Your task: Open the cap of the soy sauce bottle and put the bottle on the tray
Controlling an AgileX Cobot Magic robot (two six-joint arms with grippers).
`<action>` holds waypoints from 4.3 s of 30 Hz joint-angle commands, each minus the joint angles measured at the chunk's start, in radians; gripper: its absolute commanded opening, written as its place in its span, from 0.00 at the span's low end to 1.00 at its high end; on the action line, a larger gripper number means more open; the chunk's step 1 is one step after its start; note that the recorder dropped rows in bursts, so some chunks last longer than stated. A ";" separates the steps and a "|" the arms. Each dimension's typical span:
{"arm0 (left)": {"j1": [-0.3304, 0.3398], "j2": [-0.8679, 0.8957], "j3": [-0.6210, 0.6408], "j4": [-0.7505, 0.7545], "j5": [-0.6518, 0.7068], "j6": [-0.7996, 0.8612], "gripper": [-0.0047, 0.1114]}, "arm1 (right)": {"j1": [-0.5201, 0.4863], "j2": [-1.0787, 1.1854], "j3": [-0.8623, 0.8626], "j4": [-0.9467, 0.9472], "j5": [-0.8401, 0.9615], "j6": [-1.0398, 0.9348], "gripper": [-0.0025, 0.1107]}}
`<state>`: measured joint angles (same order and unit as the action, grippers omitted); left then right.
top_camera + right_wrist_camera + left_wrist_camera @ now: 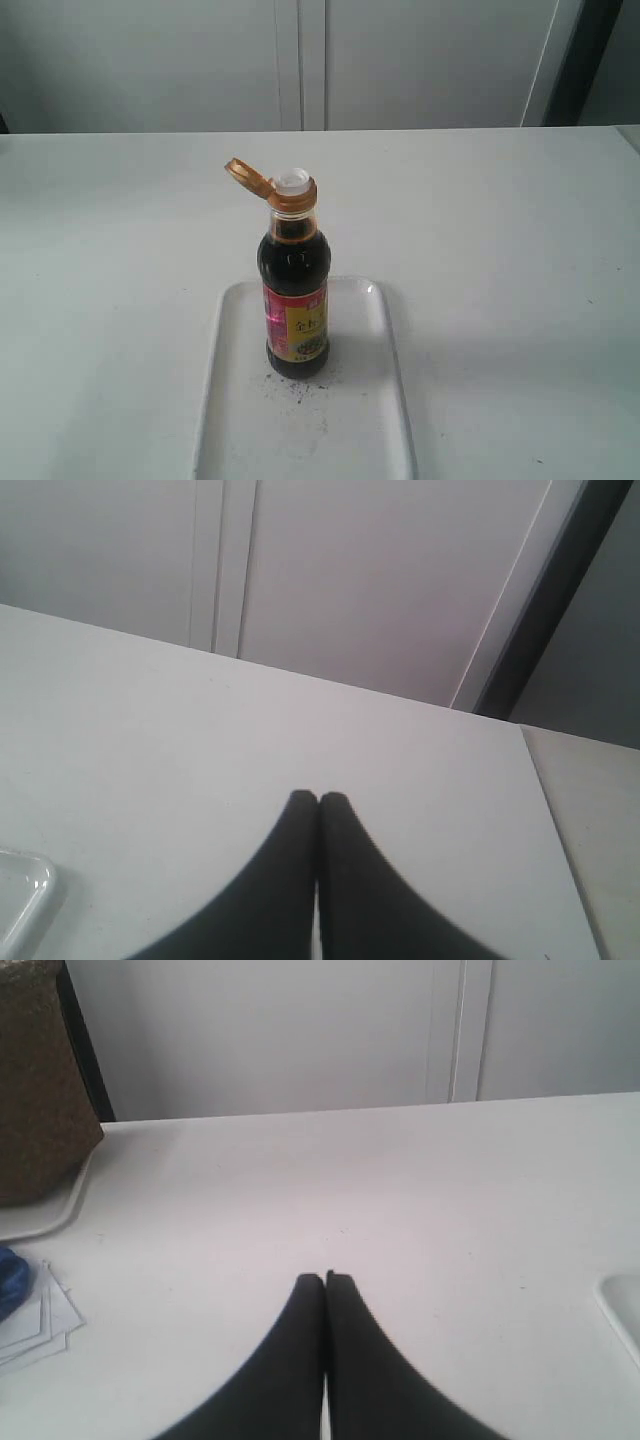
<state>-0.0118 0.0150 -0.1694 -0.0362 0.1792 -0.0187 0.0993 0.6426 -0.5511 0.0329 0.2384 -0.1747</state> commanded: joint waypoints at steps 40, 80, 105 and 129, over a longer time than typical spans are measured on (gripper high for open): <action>0.000 -0.015 0.169 -0.068 0.027 -0.003 0.04 | -0.001 -0.003 0.005 0.005 0.001 -0.005 0.02; 0.000 -0.015 0.169 -0.068 0.027 -0.003 0.04 | -0.001 -0.133 0.122 -0.074 -0.006 0.162 0.02; 0.000 -0.015 0.169 -0.068 0.027 -0.003 0.04 | -0.001 -0.643 0.483 -0.033 0.040 0.162 0.02; 0.000 -0.015 0.169 -0.066 0.027 -0.003 0.04 | -0.001 -0.643 0.551 -0.033 0.109 0.092 0.02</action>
<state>-0.0118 0.0040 -0.0036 -0.0882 0.2040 -0.0187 0.0993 0.0066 -0.0051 0.0000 0.3395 -0.0705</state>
